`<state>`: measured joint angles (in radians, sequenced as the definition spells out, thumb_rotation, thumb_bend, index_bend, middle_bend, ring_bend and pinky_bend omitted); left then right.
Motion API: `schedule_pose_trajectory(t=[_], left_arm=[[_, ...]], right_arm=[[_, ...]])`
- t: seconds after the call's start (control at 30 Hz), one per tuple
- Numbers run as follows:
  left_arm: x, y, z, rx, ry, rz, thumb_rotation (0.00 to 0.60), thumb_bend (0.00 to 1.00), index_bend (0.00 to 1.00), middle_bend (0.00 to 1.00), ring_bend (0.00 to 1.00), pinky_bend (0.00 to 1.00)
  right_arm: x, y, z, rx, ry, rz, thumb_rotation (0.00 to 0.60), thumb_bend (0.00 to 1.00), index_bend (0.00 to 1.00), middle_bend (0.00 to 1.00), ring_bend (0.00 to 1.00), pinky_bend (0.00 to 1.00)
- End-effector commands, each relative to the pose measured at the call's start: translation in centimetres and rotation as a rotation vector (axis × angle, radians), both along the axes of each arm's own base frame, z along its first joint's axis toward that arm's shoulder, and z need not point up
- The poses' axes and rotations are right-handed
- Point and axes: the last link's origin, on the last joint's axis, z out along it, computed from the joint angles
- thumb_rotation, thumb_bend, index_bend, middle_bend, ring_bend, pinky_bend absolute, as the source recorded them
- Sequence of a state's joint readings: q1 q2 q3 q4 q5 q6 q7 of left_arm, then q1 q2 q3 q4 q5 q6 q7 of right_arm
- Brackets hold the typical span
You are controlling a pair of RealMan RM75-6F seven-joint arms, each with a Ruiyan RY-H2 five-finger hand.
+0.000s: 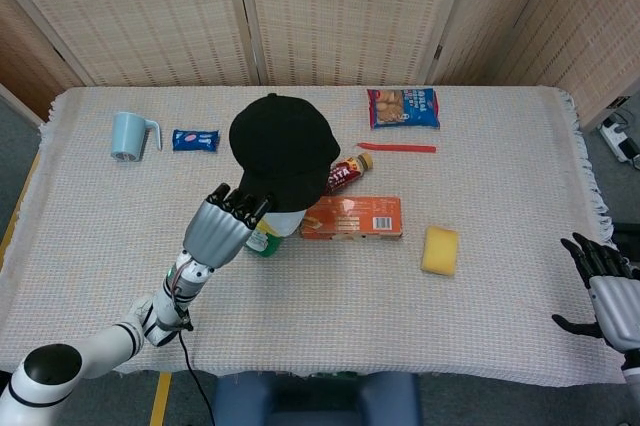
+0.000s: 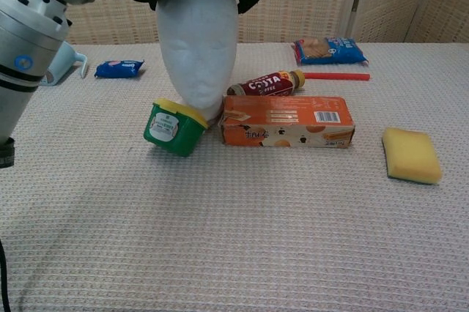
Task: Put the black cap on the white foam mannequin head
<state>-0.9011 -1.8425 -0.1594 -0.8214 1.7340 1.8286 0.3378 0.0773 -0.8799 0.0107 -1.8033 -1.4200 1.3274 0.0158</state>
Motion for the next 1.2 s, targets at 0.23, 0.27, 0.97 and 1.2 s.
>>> schedule_pose_trajectory(t=[0.23,0.27,0.97,1.2], left_arm=[[-2.1,-2.2,-2.8,-0.074,0.071,0.038,0.600,0.56,0.79,1.00,1.00,1.00],[-2.3,-2.1,-2.9,-0.075,0.076,0.046,0.600,0.56,0.79,1.00,1.00,1.00],[-8.9,-6.1,1.1,-0.168,0.043,0.298,0.600,0.09,0.00,1.00,0.98,0.99],[-15.4,-9.8,5.6,-0.342,0.045,0.624,0.600,0.07,0.00,0.74,0.65,0.74]], right_arm=[[0.2,0.4,0.3,-0.002,-0.010,0.016,0.600,0.07,0.00,0.00,0.00,0.00],[0.3,0.4,0.3,-0.002,-0.011,0.018,0.600,0.07,0.00,0.00,0.00,0.00],[0.5,0.5,-0.2,0.010,-0.006,0.030,0.600,0.07,0.00,0.00,0.00,0.00],[0.8,0.8,-0.5,0.025,-0.005,0.044,0.600,0.07,0.00,0.00,0.00,0.00]])
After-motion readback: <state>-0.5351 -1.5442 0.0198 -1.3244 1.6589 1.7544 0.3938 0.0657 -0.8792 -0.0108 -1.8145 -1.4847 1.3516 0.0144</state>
